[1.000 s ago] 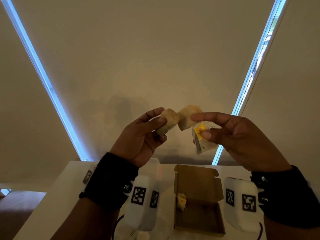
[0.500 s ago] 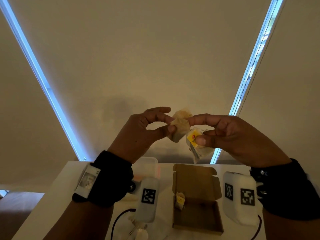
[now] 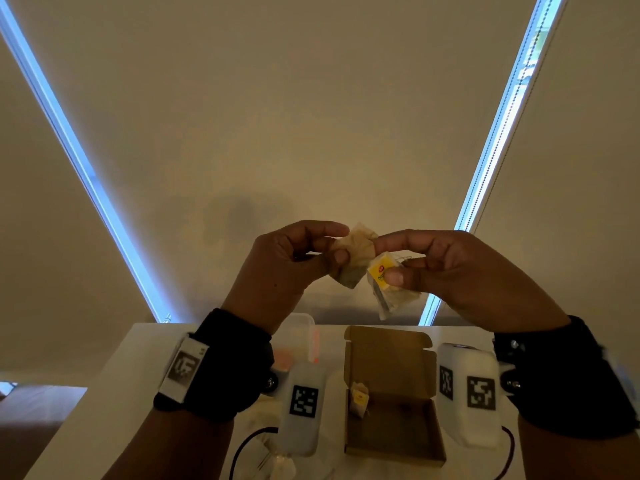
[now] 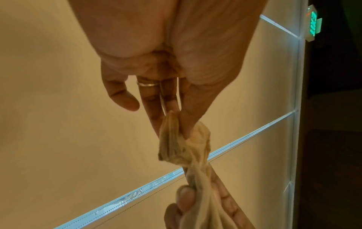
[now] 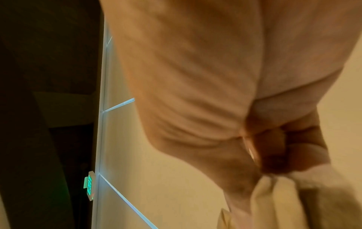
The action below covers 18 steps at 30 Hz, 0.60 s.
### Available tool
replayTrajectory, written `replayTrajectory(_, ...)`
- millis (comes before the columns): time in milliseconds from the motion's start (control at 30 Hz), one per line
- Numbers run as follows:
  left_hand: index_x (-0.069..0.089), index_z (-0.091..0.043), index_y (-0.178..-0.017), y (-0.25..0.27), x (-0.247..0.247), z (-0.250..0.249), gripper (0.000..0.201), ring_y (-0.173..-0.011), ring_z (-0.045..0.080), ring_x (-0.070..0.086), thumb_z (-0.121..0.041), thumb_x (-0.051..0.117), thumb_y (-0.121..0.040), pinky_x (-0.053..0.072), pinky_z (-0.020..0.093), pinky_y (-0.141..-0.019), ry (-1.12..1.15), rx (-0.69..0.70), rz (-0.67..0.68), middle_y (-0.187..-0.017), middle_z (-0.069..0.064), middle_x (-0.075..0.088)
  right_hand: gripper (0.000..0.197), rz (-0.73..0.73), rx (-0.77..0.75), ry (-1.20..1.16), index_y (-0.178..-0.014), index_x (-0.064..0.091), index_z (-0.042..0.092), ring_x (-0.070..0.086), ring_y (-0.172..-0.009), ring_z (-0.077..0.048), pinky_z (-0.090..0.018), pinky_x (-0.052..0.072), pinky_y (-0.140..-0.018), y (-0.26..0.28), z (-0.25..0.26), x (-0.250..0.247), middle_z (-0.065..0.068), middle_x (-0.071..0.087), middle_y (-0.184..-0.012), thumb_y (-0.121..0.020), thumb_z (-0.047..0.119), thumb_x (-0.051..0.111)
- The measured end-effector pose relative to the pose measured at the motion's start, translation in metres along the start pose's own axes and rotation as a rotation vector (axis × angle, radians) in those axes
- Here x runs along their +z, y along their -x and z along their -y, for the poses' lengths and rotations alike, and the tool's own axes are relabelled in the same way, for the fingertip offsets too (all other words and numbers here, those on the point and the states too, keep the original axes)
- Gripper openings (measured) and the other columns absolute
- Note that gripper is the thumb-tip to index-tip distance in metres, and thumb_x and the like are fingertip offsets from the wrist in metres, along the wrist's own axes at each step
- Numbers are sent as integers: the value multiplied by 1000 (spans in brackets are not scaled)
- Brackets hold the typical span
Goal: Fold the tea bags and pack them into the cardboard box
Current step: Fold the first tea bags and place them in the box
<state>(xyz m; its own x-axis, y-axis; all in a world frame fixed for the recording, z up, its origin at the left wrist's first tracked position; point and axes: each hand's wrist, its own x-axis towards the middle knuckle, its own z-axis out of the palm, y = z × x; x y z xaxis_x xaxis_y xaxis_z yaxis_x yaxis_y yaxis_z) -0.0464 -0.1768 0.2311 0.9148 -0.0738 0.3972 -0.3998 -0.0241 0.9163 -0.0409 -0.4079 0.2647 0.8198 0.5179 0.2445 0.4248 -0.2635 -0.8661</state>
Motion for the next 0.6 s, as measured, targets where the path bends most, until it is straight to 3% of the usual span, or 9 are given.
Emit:
replayTrajectory(100, 76, -25, -111, 2, 3, 8, 28, -81, 15, 63, -9, 75, -87, 47, 36, -76, 36, -82, -68, -83, -7, 73, 28, -117, -22, 1, -114, 71, 29, 71, -100, -6, -14, 54, -84, 2, -7, 6, 16, 75, -107, -88, 20, 68)
replayTrajectory(200, 76, -30, -113, 2, 3, 14, 28, -89, 19, 66, -13, 73, -91, 48, 41, -79, 56, -133, -154, -96, 2, 77, 28, -305, -44, -64, -116, 71, 30, 71, -102, -5, -15, 54, -85, 8, -14, 16, 18, 74, -111, -91, 17, 66)
replayTrajectory(300, 76, -35, -109, 1, 5, 17, 30, -92, 21, 67, -12, 73, -90, 48, 40, -79, 64, -130, -209, -97, 2, 77, 34, -299, -60, -126, -118, 70, 28, 71, -104, -8, -17, 55, -85, 12, -16, 28, 16, 73, -116, -85, 27, 67)
replayTrajectory(400, 75, -34, -109, 0, 12, 16, 30, -87, 20, 69, -13, 76, -88, 51, 39, -77, 43, -75, -216, -95, -2, 77, 32, -238, -77, -162, -118, 70, 26, 69, -110, -13, -20, 57, -83, 11, -16, 38, 11, 68, -125, -88, 16, 69)
replayTrajectory(500, 75, -27, -111, 1, 20, 11, 32, -79, 19, 73, -4, 72, -89, 57, 36, -79, 41, -16, -188, -96, 0, 77, 30, -302, -93, -169, -116, 69, 29, 69, -106, -9, -19, 56, -83, 6, -12, 43, 12, 72, -118, -87, 21, 68)
replayTrajectory(600, 75, -21, -114, 2, 28, 11, 30, -93, 24, 74, -2, 70, -92, 60, 48, -89, 23, 0, -169, -103, 0, 78, 30, -416, -94, -164, -116, 68, 33, 67, -110, -9, -21, 57, -85, 1, -13, 43, 12, 73, -113, -87, 25, 70)
